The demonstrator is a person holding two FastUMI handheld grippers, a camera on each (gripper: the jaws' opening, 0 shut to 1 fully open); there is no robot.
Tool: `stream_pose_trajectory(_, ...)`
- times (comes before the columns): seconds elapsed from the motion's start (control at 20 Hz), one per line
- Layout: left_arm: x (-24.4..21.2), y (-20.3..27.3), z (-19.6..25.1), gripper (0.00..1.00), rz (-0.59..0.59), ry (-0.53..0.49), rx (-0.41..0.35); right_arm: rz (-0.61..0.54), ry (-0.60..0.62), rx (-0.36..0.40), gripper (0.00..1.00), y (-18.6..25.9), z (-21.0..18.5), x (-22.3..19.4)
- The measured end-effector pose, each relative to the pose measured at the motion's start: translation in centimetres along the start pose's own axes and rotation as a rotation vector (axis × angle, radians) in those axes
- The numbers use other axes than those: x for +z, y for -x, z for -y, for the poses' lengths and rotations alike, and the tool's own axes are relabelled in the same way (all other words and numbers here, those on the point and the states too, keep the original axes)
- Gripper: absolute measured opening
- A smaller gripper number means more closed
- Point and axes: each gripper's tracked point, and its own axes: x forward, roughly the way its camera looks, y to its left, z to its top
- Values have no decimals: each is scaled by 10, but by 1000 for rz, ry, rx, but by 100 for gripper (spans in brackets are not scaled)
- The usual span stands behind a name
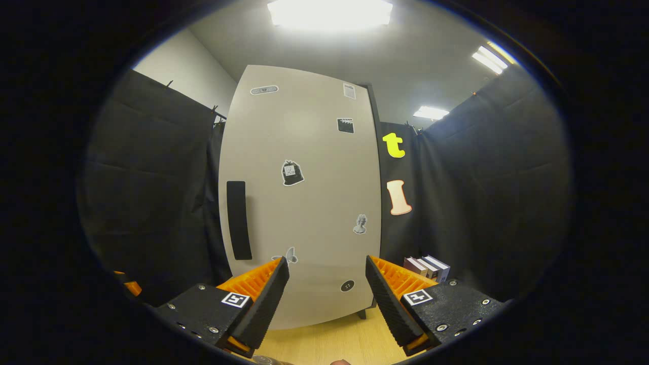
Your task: Open the cabinet door with the right hand, grasp the bottle in the cabinet with the left hand and place it on the coaster, then close the cabinet door with the right hand.
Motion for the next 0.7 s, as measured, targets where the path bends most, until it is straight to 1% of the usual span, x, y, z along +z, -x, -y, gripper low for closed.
stream_pose_trajectory(0.05, 4, 0, 9, 86, 8, -5, -5, 6, 9, 2, 94, 5, 6, 0)
stream_pose_trajectory(0.1, 9, 0, 19, 80, 14, -9, -12, 10, 13, 0, 94, 8, 14, -2)
stream_pose_trajectory(0.15, 12, 0, 32, 86, 16, -12, -23, 9, 11, 3, 94, 12, 20, -4)
stream_pose_trajectory(0.4, 32, 5, 94, 86, 36, -25, -65, 13, 1, 19, 94, 27, 58, -9)
stream_pose_trajectory(0.7, 53, 15, 155, 86, 45, -52, -77, 8, -2, 32, 94, 36, 104, -15)
